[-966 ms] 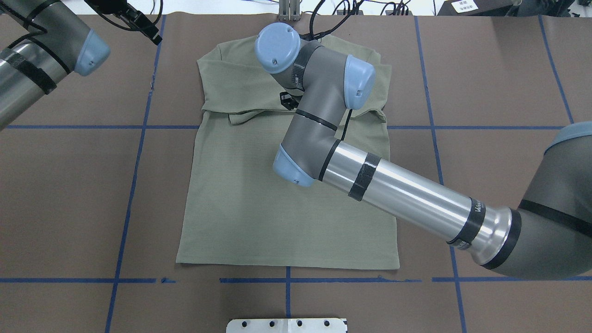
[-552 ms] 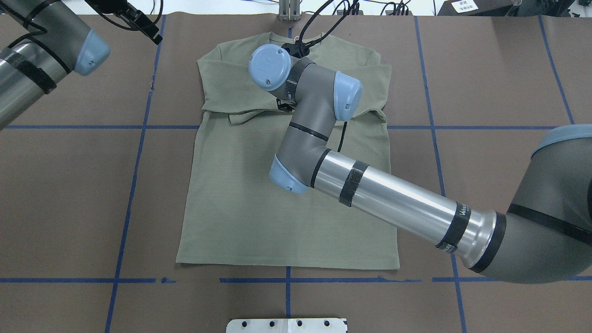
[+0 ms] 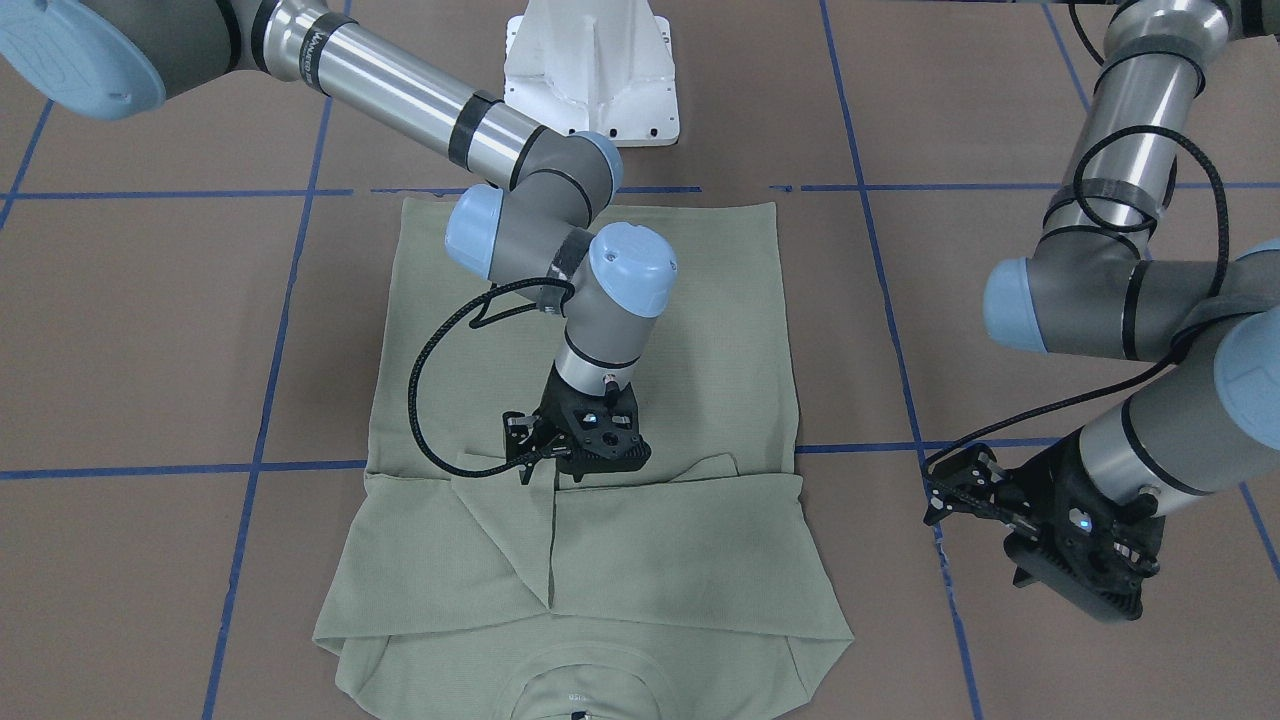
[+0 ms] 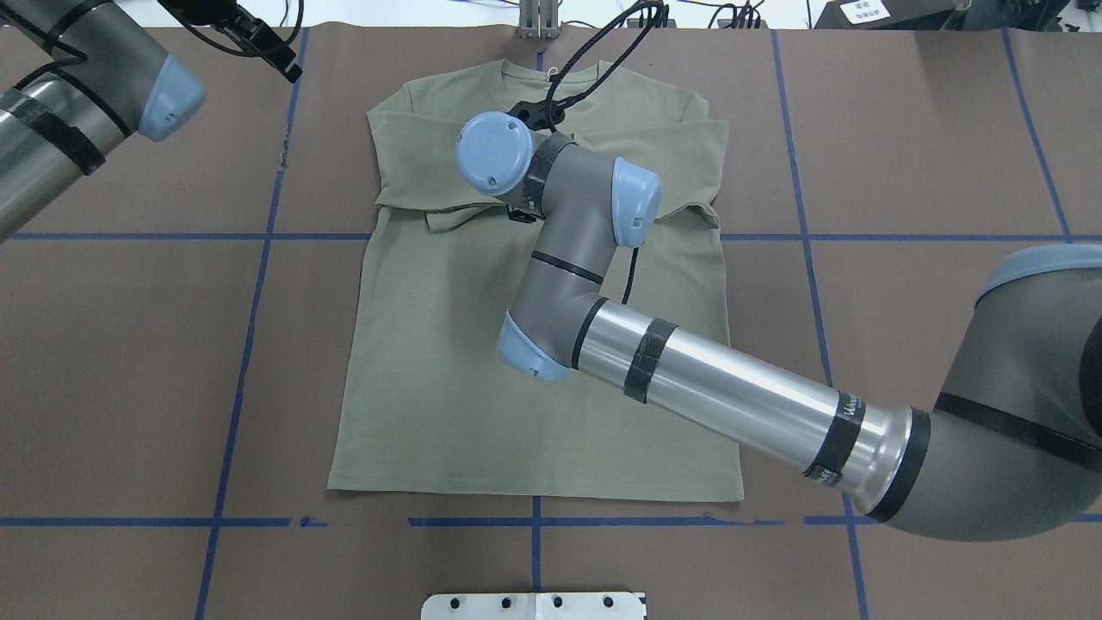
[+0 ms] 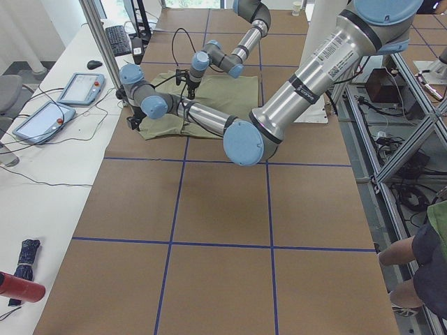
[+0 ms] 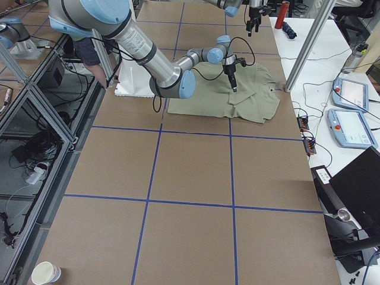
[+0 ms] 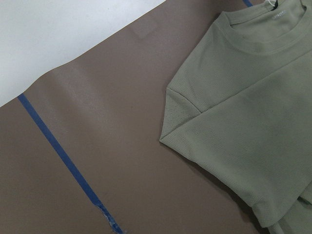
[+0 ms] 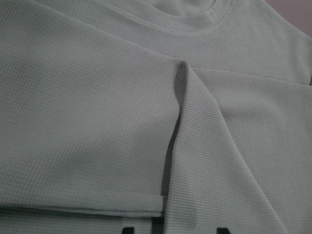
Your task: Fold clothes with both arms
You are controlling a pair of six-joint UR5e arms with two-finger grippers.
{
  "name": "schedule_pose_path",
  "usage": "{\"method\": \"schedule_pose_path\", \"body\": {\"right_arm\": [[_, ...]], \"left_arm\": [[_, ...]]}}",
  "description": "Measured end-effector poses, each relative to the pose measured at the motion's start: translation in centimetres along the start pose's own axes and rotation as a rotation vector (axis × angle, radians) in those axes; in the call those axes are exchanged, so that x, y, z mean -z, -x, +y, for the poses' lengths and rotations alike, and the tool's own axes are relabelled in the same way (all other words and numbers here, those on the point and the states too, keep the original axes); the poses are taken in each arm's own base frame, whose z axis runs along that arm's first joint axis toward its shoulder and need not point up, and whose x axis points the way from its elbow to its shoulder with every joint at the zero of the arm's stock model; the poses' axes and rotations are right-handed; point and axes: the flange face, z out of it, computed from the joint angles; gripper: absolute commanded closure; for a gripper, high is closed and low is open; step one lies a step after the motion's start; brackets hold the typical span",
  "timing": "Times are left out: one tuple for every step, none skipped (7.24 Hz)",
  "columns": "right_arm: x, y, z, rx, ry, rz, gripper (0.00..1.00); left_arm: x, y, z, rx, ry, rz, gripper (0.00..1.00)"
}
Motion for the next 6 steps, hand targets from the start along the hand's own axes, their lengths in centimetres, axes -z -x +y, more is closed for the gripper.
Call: {"method": "schedule_pose_path", "body": {"right_arm": [[-0.03,0.25,0.28,0.002,0.001,-0.001,0.47],[-0.08,0.4,0.48,0.003,0.002,-0.001,0.48],[-0.2,0.38,0.58,0.004,0.003,0.0,0.49],[-0.36,0.31,0.68,0.005,0.005,0.002,0.52],[-0.46,0.31,0.78,0.006,0.006,0.003,0.57],[-0.53,0.3,0.84,0.007,0.006,0.004,0.68]], "left_arm": [[0.07,-0.1,-0.05,-0.001,-0.002,0.0,0.0],[0.15,-0.21,-0.08,-0.003,-0.004,0.001,0.0],[0.19,-0.24,-0.07,-0.004,-0.004,0.001,0.0],[0.2,-0.24,-0.05,-0.004,-0.005,0.001,0.0],[0.24,-0.25,-0.06,-0.005,-0.005,0.001,0.0],[0.26,-0.27,-0.07,-0.006,-0.006,0.001,0.0]]}}
